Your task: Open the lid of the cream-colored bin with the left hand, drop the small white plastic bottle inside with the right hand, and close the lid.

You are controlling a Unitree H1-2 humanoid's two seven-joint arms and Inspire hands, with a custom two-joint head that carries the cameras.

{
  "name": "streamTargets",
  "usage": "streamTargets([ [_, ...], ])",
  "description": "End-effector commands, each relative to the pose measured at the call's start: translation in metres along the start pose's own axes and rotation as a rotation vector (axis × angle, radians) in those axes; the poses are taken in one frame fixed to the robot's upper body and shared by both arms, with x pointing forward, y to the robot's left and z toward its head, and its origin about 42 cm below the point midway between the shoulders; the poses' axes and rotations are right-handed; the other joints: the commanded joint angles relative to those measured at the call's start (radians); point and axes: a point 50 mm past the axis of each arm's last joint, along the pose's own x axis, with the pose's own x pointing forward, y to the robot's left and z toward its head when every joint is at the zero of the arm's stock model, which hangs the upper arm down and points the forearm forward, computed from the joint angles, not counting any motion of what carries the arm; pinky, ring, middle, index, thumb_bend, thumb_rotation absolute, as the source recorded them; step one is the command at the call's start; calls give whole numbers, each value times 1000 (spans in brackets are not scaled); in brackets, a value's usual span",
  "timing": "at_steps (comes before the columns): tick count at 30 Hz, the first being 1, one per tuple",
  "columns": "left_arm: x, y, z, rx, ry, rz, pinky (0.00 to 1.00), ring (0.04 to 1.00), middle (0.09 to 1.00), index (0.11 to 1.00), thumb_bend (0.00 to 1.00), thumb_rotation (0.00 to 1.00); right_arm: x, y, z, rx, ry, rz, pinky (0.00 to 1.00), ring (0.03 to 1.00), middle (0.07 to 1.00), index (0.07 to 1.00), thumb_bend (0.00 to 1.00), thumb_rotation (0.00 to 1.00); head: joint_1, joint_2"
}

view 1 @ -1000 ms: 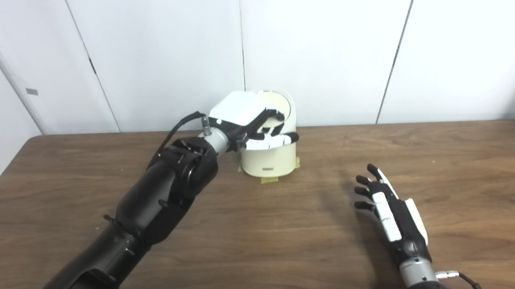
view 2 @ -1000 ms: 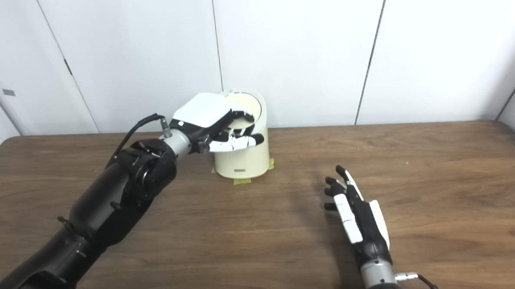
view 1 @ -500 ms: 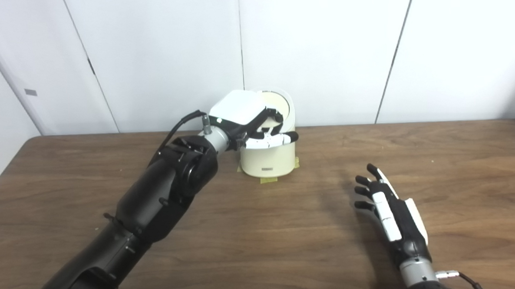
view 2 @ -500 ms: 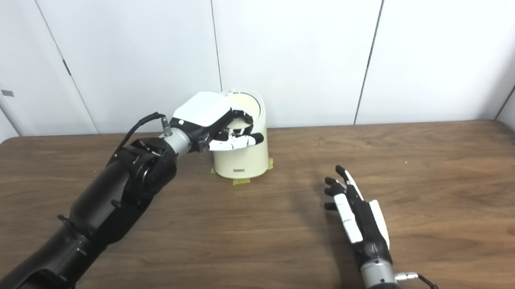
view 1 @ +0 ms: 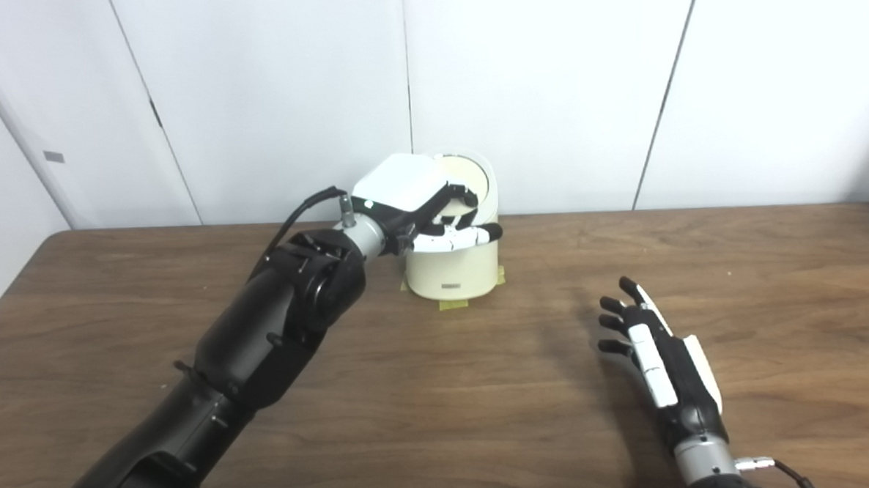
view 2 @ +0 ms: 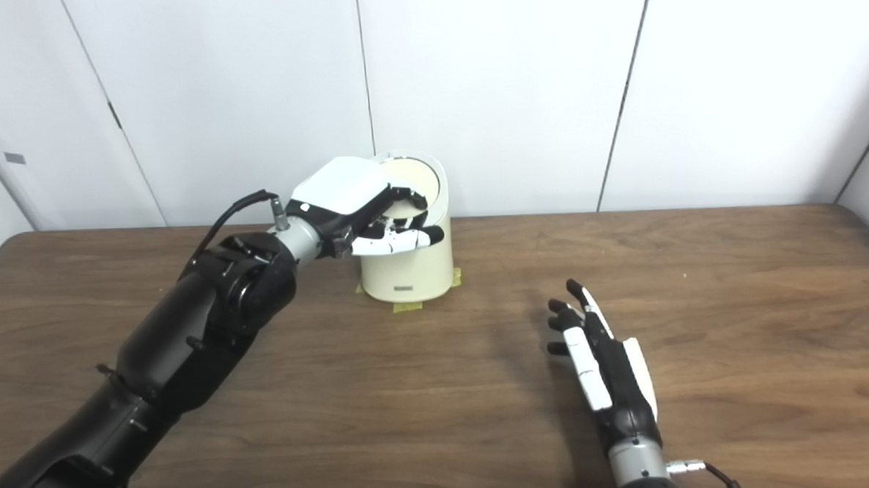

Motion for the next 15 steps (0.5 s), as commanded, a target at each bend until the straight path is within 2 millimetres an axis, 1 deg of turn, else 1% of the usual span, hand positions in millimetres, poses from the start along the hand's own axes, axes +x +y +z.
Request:
streamTargets([
  [1, -6, -15, -9, -45, 38, -99, 758, 825, 832, 809, 584, 1000, 6, -1, 18, 6, -74, -13, 704, 827, 855, 940, 491, 1000, 1, 1],
  [5, -10, 1, -10, -84, 34, -14, 727, 804, 806, 782, 561, 999, 6, -1, 17, 6, -76, -8, 701, 827, 859, 944, 495, 1000, -2, 0],
  [9, -19, 16, -8, -133, 20, 88, 745, 821, 812, 787, 528, 960, 6, 0, 17, 6, -74, -7, 704, 829, 864, 947, 490, 1000, -2, 0],
  [11, -23, 21, -8, -127, 16, 152, 731, 822, 817, 792, 514, 949, 5, 0, 17, 9, -74, -5, 708, 829, 864, 947, 488, 1000, -1, -2],
  [13, -27, 24, -7, -123, 4, 201, 735, 827, 824, 802, 497, 965, 6, 0, 16, 7, -73, -6, 709, 830, 864, 948, 490, 1000, -1, -1],
  [14, -30, 25, -7, -128, -4, 227, 731, 822, 820, 801, 480, 944, 6, 0, 16, 8, -73, -5, 708, 828, 863, 947, 492, 1000, -1, -1],
  [15, -31, 25, -7, -132, -9, 244, 725, 815, 815, 800, 473, 943, 6, 0, 16, 10, -73, -5, 710, 829, 862, 947, 492, 1000, -1, -1],
])
